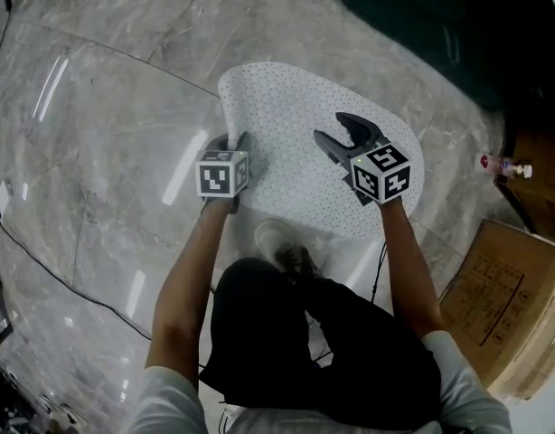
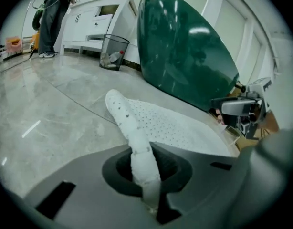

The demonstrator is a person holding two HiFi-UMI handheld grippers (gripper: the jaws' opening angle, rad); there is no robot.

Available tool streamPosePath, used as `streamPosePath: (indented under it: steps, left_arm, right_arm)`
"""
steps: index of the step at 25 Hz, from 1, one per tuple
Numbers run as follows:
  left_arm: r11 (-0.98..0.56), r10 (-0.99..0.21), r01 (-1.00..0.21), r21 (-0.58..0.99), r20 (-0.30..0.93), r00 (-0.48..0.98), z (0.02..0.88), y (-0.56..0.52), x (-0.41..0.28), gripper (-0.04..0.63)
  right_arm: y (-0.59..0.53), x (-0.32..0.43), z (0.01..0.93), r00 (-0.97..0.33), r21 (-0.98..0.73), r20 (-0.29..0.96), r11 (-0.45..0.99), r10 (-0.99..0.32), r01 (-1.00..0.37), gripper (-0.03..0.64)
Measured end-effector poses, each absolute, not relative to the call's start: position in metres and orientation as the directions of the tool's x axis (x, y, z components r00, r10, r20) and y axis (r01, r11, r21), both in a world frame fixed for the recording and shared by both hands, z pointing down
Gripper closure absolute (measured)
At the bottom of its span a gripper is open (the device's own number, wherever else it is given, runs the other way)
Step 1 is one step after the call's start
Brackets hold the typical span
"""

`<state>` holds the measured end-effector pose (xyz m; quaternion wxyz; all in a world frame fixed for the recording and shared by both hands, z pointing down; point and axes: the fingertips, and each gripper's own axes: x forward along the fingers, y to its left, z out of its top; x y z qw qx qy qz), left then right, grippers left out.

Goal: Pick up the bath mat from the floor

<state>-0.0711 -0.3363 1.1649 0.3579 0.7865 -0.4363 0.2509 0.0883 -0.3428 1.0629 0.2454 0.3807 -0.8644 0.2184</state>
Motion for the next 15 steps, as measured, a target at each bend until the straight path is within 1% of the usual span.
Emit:
streamPosePath:
  steps: [5, 9, 13, 15]
  left_arm:
    - [-0.407, -0.58, -0.843, 0.351, 0.614, 0.535, 1.112, -0.354, -0.069, 0.558]
    - [-0.462, -0.641, -0.831, 0.309, 0.532, 0.554, 1.05, -0.376, -0.066, 0.56]
    - [-0.486, -0.664, -0.828, 0.28, 0.497, 0.558, 0.987, -0.382, -0.068, 0.561]
    - [-0.499, -0.662, -0.825, 0.266, 0.497, 0.56, 0.957, -0.378, -0.069, 0.561]
  right_arm:
    - [-0.355, 0.1, 1.024, -0.56, -0.157, 0.541, 0.579, -0.627, -0.8, 0.342]
    - [-0.368, 0.11, 0.98, -0.537, -0.126, 0.5, 0.557, -0.679, -0.821, 0.345]
    - [-0.375, 0.114, 0.924, -0.527, -0.119, 0.46, 0.539, -0.715, -0.834, 0.401]
    - [-0.377, 0.113, 0.894, -0.53, -0.11, 0.452, 0.545, -0.717, -0.831, 0.403]
